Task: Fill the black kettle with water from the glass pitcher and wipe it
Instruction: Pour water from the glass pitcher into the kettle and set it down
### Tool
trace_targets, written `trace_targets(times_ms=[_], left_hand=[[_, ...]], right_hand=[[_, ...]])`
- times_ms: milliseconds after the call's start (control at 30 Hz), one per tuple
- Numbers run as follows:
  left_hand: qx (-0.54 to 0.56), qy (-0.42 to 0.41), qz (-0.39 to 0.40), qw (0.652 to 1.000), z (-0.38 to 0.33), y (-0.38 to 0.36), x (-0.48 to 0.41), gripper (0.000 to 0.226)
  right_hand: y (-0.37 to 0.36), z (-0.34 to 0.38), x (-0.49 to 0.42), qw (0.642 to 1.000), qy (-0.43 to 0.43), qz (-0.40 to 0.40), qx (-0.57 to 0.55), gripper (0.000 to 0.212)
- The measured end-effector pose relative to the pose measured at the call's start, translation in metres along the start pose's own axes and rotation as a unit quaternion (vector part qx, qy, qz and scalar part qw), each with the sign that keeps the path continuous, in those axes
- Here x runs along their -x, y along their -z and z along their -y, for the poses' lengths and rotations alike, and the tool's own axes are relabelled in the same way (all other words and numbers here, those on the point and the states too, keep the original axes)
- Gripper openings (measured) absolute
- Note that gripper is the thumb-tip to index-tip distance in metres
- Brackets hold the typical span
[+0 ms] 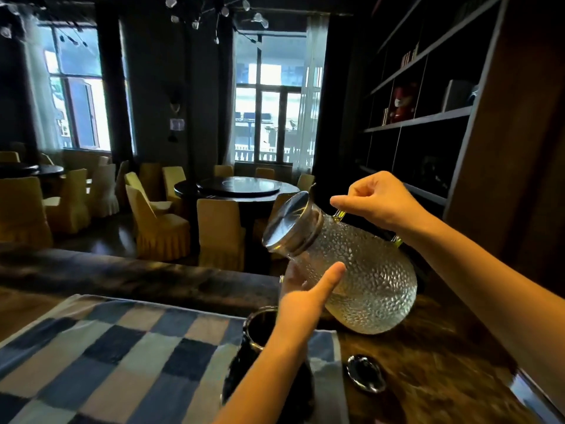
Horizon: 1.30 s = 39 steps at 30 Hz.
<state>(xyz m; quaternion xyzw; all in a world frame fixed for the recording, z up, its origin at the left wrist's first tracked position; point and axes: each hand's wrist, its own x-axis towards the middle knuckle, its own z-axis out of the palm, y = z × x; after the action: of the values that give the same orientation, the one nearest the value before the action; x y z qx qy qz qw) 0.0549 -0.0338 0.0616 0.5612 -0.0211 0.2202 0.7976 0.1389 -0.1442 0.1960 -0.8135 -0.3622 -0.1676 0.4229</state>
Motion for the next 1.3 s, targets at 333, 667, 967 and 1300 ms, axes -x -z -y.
trace_targets(times_ms=[333, 667, 967, 1300], left_hand=[[0.049, 0.092, -0.060, 0.993, 0.063, -0.048, 0.031, 0.100], [0.088, 0.195, -0.100, 0.972, 0.083, -0.048, 0.033, 0.090], [0.192, 0.191, -0.109, 0.956, 0.086, -0.040, 0.025, 0.073], [0.242, 0.210, -0.108, 0.941, 0.079, -0.037, 0.028, 0.090]], right_hand=[[0.000, -0.032, 0.025, 0.989, 0.011, 0.066, 0.135, 0.043], [-0.024, -0.034, 0.032, 0.957, 0.055, 0.067, 0.276, 0.044], [-0.045, -0.032, 0.019, 0.938, 0.095, 0.066, 0.326, 0.049], [-0.057, -0.020, 0.011, 0.920, 0.113, 0.081, 0.367, 0.049]])
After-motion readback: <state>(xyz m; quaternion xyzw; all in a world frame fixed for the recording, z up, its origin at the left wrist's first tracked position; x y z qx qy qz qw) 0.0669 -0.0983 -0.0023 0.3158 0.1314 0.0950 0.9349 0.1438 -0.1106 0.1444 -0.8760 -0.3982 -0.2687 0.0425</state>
